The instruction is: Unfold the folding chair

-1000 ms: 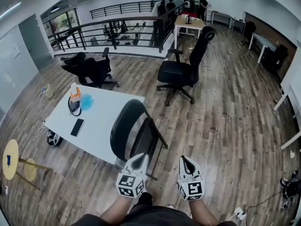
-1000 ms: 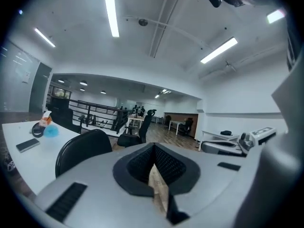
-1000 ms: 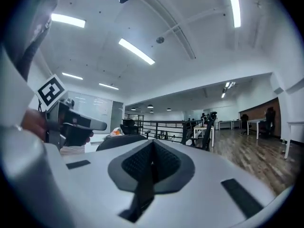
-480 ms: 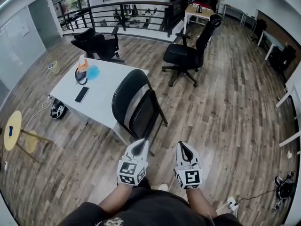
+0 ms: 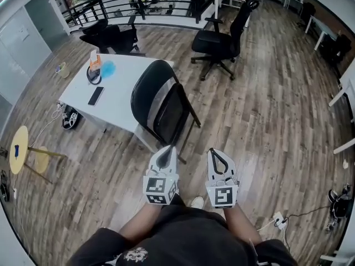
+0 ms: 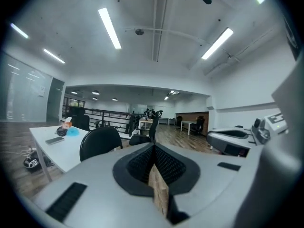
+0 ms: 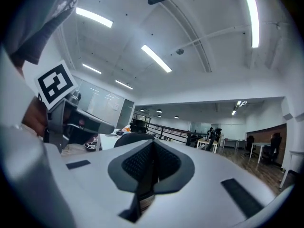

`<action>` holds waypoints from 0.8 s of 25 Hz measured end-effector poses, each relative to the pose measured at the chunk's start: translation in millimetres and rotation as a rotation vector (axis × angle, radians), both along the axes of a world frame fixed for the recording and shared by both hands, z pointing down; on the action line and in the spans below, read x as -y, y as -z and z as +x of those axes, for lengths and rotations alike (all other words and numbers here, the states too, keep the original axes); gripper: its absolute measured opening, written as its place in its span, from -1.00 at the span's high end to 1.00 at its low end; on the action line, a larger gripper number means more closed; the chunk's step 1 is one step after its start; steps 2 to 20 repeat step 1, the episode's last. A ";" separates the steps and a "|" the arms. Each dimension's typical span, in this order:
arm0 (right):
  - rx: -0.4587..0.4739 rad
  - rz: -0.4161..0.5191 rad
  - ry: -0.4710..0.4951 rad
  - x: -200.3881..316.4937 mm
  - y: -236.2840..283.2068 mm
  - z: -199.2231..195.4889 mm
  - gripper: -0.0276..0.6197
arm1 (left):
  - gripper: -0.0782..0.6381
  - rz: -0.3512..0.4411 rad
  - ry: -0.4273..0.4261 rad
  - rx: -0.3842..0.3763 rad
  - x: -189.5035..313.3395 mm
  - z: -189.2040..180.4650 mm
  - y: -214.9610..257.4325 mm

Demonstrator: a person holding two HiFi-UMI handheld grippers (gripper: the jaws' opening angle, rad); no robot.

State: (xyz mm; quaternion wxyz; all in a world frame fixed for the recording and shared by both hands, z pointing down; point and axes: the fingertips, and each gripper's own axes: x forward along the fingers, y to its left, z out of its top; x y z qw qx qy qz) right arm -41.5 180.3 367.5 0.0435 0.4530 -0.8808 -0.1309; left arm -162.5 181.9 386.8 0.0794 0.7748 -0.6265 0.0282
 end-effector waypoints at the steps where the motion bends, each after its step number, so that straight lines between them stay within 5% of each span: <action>1: -0.030 0.033 0.005 -0.3 2.9 -4.3 0.87 | 0.77 0.019 0.020 0.003 1.7 -3.5 2.1; 20: -0.030 0.033 0.005 -0.3 2.9 -4.3 0.87 | 0.77 0.019 0.020 0.003 1.7 -3.5 2.1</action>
